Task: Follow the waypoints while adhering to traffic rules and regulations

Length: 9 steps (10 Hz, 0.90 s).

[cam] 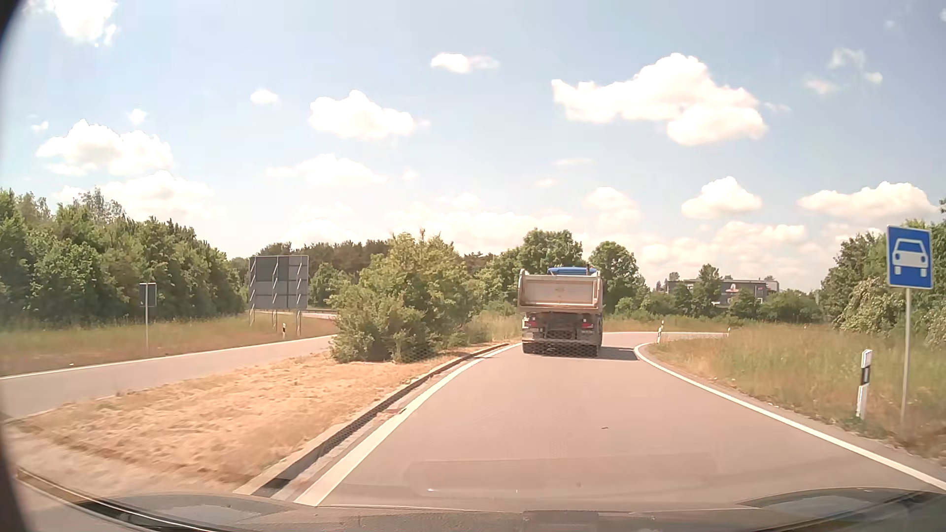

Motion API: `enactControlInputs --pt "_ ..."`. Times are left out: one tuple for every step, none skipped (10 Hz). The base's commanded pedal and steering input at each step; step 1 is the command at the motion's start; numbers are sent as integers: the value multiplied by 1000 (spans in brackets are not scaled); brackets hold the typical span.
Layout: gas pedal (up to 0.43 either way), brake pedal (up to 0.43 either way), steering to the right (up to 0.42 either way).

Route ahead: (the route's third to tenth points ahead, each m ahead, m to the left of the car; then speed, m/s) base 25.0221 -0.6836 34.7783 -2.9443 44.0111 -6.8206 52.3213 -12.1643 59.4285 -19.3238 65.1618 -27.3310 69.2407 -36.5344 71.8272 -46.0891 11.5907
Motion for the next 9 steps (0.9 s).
enactControlInputs --pt "280 12 43" --pt "280 12 43" --pt "280 12 43" --pt "280 12 43" --pt "280 12 40" --pt "280 12 36" --pt "280 12 36" --pt "280 12 36" --pt "268 12 36"
